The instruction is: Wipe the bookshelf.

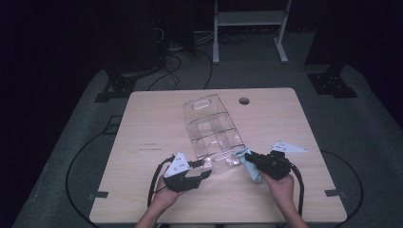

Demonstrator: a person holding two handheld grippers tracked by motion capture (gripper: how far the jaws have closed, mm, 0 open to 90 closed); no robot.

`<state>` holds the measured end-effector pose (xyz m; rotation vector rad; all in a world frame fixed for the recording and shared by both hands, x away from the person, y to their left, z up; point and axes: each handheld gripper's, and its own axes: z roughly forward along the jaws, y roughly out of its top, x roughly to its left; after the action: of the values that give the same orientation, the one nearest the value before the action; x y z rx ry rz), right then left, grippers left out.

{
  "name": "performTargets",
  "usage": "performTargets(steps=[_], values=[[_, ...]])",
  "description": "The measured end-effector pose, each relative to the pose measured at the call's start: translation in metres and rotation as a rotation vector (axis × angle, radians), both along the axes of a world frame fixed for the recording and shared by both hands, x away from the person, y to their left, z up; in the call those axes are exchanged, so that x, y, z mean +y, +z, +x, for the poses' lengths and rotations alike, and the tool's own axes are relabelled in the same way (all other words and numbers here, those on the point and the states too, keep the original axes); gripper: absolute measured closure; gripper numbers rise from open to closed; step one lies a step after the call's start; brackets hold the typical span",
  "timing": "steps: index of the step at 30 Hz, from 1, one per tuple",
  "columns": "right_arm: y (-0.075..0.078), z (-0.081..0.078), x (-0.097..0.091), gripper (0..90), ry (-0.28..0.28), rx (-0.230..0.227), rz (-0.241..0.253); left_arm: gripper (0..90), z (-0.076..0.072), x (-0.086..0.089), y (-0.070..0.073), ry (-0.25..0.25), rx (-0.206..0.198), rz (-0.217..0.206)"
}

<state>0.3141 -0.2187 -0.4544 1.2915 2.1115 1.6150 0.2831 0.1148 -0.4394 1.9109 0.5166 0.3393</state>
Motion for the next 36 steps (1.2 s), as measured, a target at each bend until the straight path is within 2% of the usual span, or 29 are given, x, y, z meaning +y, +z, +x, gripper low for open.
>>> performTargets(steps=[7,17,26,31,36], values=[[0.0,0.001,-0.005,79.6,-0.024,0.002,-0.001,53.6,-0.008,-0.012,0.001,-0.024,-0.011,0.02],[-0.003,0.004,-0.012,79.6,-0.051,0.005,0.001,53.0,-0.017,-0.029,0.001,-0.076,-0.019,0.027],[-0.004,0.005,-0.014,79.6,-0.058,0.006,0.0,52.2,-0.025,-0.043,0.0,-0.116,-0.03,0.037],[-0.005,0.005,-0.014,79.5,-0.055,0.007,-0.004,50.4,-0.026,-0.043,0.002,-0.141,-0.033,0.04],[-0.006,0.005,-0.014,79.5,-0.055,0.013,-0.003,47.1,-0.023,-0.033,0.008,-0.124,-0.03,0.019]])
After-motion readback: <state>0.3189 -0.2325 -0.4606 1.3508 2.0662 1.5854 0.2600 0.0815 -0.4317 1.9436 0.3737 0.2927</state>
